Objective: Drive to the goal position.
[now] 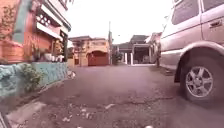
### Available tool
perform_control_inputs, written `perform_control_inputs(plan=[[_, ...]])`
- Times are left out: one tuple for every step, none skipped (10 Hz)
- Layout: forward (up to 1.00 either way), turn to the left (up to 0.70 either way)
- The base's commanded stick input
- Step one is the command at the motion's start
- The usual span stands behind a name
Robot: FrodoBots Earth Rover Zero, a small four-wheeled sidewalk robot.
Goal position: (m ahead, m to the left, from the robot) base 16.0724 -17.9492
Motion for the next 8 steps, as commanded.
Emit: perform_control_inputs(plan=[[1.00,0.00],[1.00,-0.07],[1.00,-0.20],[1.00,-0.34],[1.00,-0.21],[1.00,0.00],[1.00,0.00],[1.00,0.00]])
